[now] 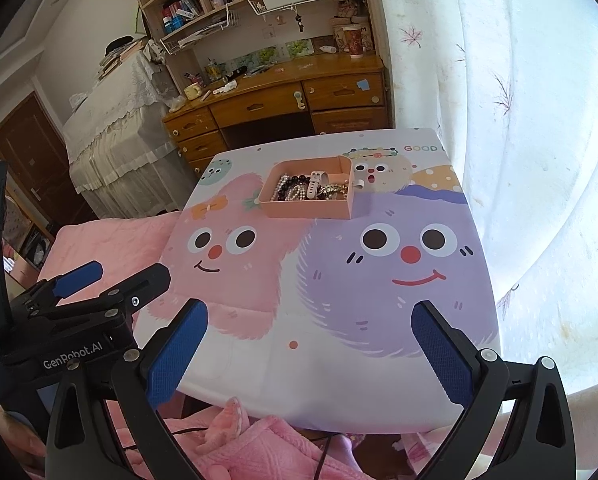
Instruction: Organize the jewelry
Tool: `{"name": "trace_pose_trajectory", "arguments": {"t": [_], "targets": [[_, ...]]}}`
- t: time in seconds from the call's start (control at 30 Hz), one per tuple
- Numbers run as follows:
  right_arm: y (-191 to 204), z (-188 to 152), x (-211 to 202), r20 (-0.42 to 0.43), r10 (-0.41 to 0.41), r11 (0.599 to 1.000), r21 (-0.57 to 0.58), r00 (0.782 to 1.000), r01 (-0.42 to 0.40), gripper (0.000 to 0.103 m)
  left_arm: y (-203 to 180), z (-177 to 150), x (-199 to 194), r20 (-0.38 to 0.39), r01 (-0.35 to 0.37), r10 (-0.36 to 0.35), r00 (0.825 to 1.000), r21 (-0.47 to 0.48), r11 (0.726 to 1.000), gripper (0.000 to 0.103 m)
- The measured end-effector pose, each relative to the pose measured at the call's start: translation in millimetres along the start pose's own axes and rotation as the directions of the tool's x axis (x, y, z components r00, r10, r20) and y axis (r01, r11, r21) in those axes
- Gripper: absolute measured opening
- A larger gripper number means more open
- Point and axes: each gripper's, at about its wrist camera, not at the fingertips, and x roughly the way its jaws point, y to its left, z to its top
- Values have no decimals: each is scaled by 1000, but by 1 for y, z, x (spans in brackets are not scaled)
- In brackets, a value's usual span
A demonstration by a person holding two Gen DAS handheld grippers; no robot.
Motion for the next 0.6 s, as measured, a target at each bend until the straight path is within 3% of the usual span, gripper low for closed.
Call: {"name": "trace_pose_trajectory", "arguments": {"t": [0.6], "targets": [[-1,7,3,-4,4,1000,-27,1000,-4,103,3,-2,9,-31,-3,2,1000,-13,1000,102]]}}
